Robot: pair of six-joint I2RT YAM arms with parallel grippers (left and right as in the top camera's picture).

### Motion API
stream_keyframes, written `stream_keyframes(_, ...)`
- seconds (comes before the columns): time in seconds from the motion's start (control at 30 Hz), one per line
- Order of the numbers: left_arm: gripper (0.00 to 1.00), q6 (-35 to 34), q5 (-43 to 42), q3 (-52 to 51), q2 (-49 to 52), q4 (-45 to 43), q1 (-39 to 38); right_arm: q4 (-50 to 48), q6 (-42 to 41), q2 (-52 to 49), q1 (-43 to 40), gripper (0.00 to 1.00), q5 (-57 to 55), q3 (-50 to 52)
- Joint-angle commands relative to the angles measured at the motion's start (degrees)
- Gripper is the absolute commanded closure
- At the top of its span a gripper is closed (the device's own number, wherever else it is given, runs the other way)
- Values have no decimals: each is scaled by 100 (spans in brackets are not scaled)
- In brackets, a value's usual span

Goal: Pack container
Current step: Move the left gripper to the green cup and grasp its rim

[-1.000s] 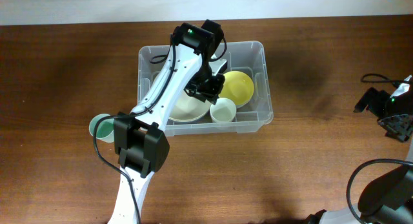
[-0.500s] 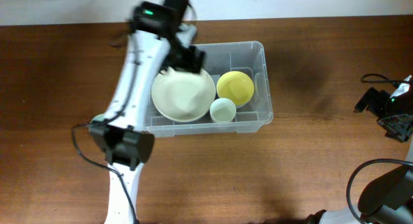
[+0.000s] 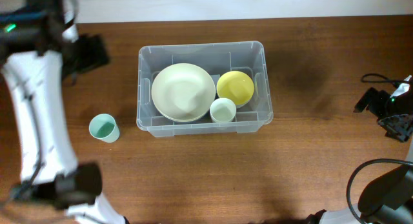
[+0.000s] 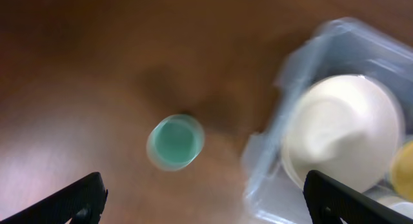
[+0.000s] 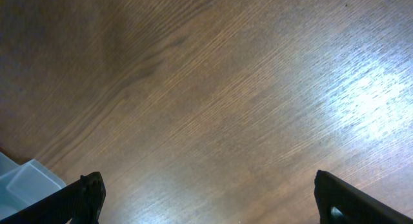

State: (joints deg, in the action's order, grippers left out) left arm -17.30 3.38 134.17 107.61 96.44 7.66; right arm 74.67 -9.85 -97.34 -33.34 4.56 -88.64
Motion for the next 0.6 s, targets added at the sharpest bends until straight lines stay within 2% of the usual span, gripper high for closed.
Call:
stream_keyframes(0.0,1,-745,271,-1255,-638,4,319,-15,42,42,-7,1,13,24)
stream_keyframes(0.23,1,-817,133,-2924,-960,-568,656,-15,42,42,-7,1,13,24)
stream_keyframes(0.4,1,-820,-103,-3904,-960,-1499,660,-15,42,42,-7,1,13,24)
stream_keyframes(0.57,1,-1172,-192,-4739,-955,-2070,715,-17,39,42,-7,1,13,24)
